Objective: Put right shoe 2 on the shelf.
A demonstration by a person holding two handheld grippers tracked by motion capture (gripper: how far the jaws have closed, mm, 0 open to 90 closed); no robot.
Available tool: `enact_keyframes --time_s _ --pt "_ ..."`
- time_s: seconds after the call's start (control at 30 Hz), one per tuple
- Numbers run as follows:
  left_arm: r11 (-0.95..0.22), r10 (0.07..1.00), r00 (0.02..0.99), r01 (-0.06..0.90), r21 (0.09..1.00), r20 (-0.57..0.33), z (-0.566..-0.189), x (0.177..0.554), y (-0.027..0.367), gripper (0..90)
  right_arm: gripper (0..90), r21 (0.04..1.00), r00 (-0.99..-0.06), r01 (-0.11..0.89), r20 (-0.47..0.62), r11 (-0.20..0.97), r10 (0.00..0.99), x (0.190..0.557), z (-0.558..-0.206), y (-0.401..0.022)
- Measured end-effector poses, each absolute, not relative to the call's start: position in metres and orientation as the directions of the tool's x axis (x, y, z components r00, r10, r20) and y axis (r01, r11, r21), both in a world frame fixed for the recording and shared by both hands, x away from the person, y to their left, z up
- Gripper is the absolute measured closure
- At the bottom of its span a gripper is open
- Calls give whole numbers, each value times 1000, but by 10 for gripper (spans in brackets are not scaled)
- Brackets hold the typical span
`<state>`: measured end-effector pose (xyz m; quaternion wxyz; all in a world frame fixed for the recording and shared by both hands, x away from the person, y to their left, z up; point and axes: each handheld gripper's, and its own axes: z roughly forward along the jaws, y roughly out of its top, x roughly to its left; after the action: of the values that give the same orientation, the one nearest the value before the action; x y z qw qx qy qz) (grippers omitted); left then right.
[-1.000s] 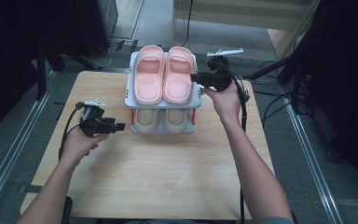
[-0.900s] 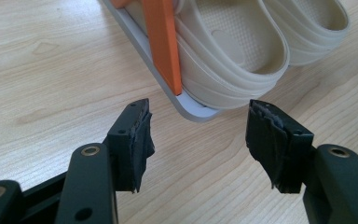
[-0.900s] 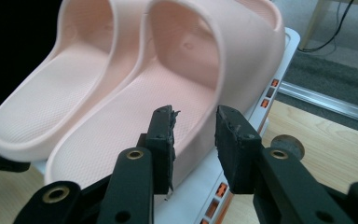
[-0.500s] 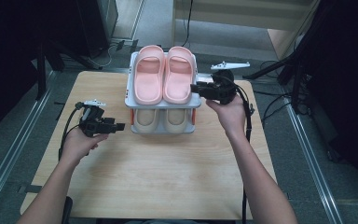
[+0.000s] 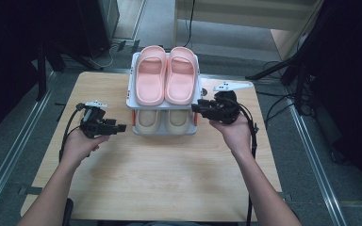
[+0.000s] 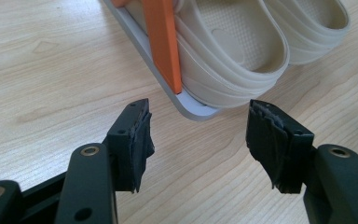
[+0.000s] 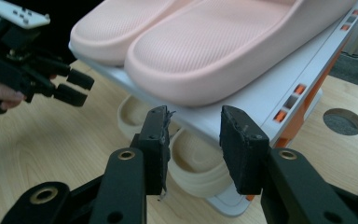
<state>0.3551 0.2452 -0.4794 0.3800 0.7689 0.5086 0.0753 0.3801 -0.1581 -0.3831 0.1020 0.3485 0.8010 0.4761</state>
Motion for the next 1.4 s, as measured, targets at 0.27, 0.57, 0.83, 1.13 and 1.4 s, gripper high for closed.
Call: enact_keyframes --time_s 0.27,0.57,0.83,1.13,1.4 --pt "-201 839 474 727 657 -267 -479 355 245 403 617 841 -757 439 155 317 635 366 -403 -161" --pt "-208 838 477 728 654 -265 -480 355 244 402 595 841 -759 441 162 314 631 354 -429 -168" --pt "-208 837 478 727 655 -265 -481 355 243 402 591 838 -762 445 169 315 625 347 -449 -171" --pt "-219 834 487 723 655 -259 -481 355 241 402 579 819 -765 458 166 345 622 342 -471 -170" --pt "-222 829 493 724 653 -265 -482 355 238 395 563 815 -779 451 160 364 607 339 -478 -167"
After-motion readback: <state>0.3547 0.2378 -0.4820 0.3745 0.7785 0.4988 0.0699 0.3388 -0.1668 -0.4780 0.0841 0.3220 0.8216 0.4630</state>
